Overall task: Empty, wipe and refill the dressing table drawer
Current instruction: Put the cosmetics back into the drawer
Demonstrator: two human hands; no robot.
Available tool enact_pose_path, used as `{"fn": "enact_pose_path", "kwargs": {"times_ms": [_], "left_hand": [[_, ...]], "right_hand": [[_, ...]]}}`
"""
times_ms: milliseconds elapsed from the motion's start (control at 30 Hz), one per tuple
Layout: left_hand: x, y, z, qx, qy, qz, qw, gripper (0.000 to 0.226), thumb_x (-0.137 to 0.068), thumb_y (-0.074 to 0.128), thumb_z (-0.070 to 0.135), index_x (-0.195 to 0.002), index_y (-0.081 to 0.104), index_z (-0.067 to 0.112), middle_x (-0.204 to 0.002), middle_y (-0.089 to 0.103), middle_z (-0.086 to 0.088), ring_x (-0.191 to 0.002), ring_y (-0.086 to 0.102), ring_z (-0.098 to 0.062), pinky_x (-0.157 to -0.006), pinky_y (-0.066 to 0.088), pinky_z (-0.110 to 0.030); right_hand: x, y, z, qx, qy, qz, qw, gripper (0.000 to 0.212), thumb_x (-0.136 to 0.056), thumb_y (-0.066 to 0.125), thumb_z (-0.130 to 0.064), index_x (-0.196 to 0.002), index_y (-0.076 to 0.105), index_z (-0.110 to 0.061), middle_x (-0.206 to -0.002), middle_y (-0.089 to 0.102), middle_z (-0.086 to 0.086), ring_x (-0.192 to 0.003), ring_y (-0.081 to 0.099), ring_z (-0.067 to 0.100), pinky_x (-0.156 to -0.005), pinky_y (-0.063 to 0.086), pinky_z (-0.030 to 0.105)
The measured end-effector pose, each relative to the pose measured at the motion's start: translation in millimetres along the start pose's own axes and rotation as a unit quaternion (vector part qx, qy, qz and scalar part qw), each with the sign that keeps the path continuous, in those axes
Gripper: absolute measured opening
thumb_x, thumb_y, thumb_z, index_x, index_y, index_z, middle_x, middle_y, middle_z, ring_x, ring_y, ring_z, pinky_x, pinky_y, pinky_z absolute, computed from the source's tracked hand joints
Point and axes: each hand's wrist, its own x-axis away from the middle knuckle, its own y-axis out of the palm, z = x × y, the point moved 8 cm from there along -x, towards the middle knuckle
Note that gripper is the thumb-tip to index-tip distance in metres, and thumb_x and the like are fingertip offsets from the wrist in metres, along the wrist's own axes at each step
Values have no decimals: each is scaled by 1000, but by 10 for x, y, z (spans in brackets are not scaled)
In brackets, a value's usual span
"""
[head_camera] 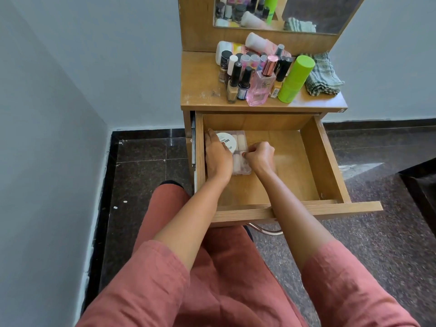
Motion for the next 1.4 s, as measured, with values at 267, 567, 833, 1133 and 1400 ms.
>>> {"fn": "enact_pose_path", "kwargs": {"times_ms": [267,567,833,1133,1400], "left_hand": [[156,161,56,-220,144,-119,957,64,-94,42,1,-144,3,0,-155,1,-17,-144,0,-27,-117,4,-33],[237,235,25,-301,177,-183,919,92,-81,66,9,-144,-1,-2,-153,-7,-21,-143,-6,-30,-116,-2,-38],[202,213,53,-294,185,-135,928,68,-91,42,-7,-144,0,-2,-154,-3,-19,-144,-3,-28,-116,0,-36],[165,206,15,-309,166,-122,928,71,-91,43,-6,-143,-5,-3,-154,-8,-19,-143,-6,-28,-115,-2,-35],[63,190,72,-315,107,-188,924,94,-83,63,7,-143,-9,-2,-153,-13,-18,-143,-9,-29,-116,-1,-36]], "right_hand": [[11,54,-49,2,-9,1,1000,9,-80,59,-1,-86,65,-1,-100,65,17,-91,62,35,-75,51,37],[11,36,-46,-25,-5,4,1000,11,-79,60,0,-88,66,1,-103,65,19,-95,61,34,-76,52,37],[29,22,-85,-68,-32,-13,997,21,-81,58,2,-101,65,4,-107,64,18,-98,61,27,-85,54,41],[-11,73,-44,-66,-37,-34,997,34,-81,56,2,-116,58,2,-118,60,17,-106,58,26,-85,53,34],[43,89,-58,-45,-57,-47,996,36,-84,54,-1,-120,55,2,-122,58,16,-108,57,25,-81,49,28]]}}
